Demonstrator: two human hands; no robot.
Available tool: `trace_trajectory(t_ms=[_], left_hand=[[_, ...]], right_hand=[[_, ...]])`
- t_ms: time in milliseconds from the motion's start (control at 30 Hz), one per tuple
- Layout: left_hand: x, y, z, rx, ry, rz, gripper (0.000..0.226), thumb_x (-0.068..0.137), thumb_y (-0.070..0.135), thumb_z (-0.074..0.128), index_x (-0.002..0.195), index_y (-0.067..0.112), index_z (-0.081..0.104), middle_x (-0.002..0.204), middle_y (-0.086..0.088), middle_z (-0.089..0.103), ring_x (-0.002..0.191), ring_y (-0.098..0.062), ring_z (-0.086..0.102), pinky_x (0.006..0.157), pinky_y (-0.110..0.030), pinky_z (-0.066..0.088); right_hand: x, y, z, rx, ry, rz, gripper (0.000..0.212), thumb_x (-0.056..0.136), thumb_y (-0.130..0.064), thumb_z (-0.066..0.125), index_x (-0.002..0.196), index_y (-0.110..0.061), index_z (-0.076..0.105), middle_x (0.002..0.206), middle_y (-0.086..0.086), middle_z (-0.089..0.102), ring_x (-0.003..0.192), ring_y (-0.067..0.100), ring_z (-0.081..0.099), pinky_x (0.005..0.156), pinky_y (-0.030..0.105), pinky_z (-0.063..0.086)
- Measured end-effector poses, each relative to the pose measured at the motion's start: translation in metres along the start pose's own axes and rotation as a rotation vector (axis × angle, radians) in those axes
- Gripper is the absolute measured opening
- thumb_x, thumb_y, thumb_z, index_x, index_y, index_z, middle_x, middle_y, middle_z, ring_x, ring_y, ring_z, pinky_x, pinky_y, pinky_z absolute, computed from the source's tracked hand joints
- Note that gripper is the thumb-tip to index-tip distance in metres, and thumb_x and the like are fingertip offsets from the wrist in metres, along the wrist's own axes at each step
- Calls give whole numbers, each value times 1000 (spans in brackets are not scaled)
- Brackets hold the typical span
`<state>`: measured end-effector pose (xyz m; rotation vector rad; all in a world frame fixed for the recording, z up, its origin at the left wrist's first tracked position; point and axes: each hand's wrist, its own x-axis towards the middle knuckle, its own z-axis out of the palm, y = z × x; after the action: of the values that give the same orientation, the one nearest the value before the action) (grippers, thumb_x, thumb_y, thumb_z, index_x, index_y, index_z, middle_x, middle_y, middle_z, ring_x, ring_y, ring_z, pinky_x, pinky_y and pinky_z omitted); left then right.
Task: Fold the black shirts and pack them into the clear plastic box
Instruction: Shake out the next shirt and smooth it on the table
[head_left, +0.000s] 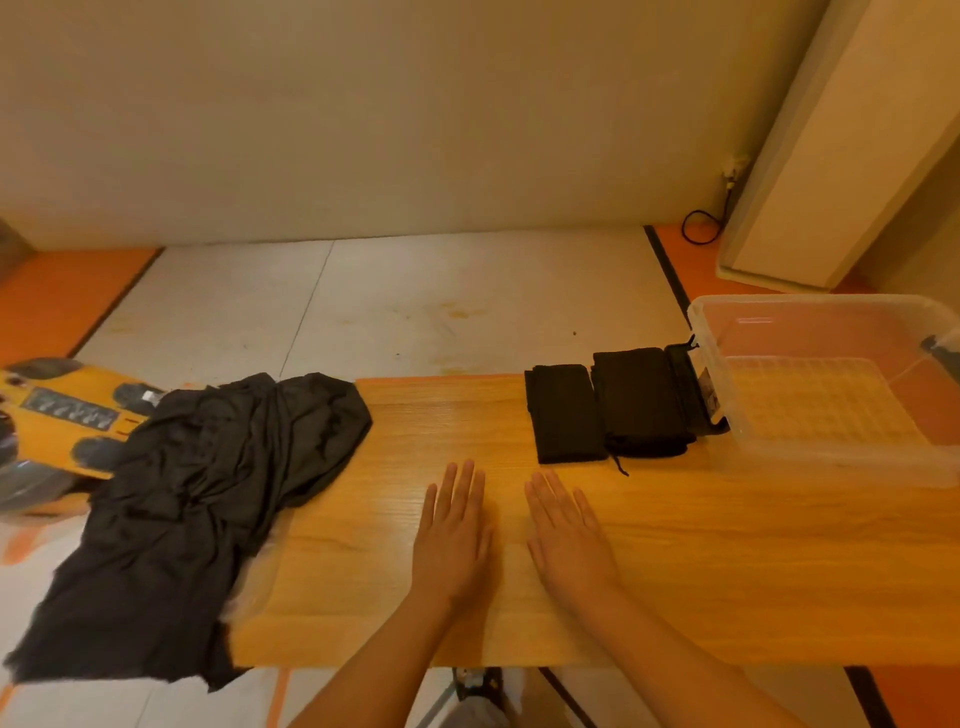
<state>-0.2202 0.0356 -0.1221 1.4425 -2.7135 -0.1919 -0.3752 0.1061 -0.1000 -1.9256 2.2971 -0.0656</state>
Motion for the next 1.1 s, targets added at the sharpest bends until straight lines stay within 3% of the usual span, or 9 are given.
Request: trace_trajectory(t_ms=[133, 167, 333, 433, 467, 600, 733, 900, 1100], left_hand=[[-35, -38, -19, 17, 82, -133, 59, 97, 37, 31, 148, 9, 31, 156, -11, 28, 149, -21, 3, 118, -39, 4], [-42, -47, -24, 28, 99, -161, 60, 96, 37, 32, 149, 8, 30, 156, -11, 27, 148, -22, 4, 118, -39, 4], [-80, -96, -45, 45, 131, -320, 66, 90, 34, 37, 150, 8, 27, 157, -12, 26, 150, -19, -4, 119, -38, 1], [-99, -127, -58, 41, 114, -403, 66, 90, 36, 34, 149, 7, 29, 156, -12, 27, 149, -21, 0, 118, -37, 0], [-103, -138, -61, 44, 112, -425, 65, 91, 37, 32, 148, 7, 29, 155, -13, 29, 149, -23, 5, 118, -37, 1], [-111, -182, -67, 69, 118, -446, 60, 94, 38, 28, 144, 6, 35, 149, -15, 41, 141, -28, 29, 120, -43, 16], [-101, -218, -72, 7, 94, -427, 65, 87, 32, 57, 143, 4, 41, 149, -15, 41, 138, -28, 31, 107, -45, 28], [-75, -251, -81, -88, 86, -412, 68, 102, 35, 41, 155, 14, 5, 163, -3, 2, 149, -17, -4, 118, -31, -3], [-40, -278, -86, -402, 48, -502, 66, 99, 32, 51, 154, 14, 18, 155, -2, 30, 142, -19, 29, 113, -33, 30]], right_hand=[[1, -33, -12, -35, 32, -168, 68, 101, -36, 39, 144, -17, -9, 154, 2, -17, 143, 19, -17, 101, 33, -32], [3, -41, -11, -10, 50, -202, 65, 102, -35, 35, 142, -18, -13, 152, 0, -20, 140, 18, -23, 101, 32, -33], [17, -88, -18, -1, 72, -310, 70, 98, -38, 48, 146, -16, 2, 157, 2, -2, 140, 17, -12, 116, 36, -15], [36, -115, -21, -4, 32, -371, 77, 70, -41, 80, 136, -12, 51, 144, 5, 48, 136, 17, 27, 116, 38, 11], [39, -125, -25, -27, 28, -366, 75, 69, -42, 81, 133, -13, 56, 141, 5, 52, 135, 16, 30, 113, 37, 13], [61, -166, -32, 18, 9, -427, 65, 101, -37, 37, 154, -15, 6, 160, 0, -4, 137, 12, -20, 115, 33, -17], [79, -210, -28, 74, 4, -424, 64, 104, -38, 29, 153, -17, -6, 161, -1, -12, 133, 10, -29, 110, 31, -18], [108, -255, -20, 159, -120, -385, 71, 101, -41, 39, 154, -16, -1, 162, 0, -5, 147, 14, -12, 115, 29, -8], [138, -300, -4, 350, -137, -122, 70, 99, -45, 44, 153, -13, 14, 153, 5, 28, 141, 21, 26, 110, 31, 31]])
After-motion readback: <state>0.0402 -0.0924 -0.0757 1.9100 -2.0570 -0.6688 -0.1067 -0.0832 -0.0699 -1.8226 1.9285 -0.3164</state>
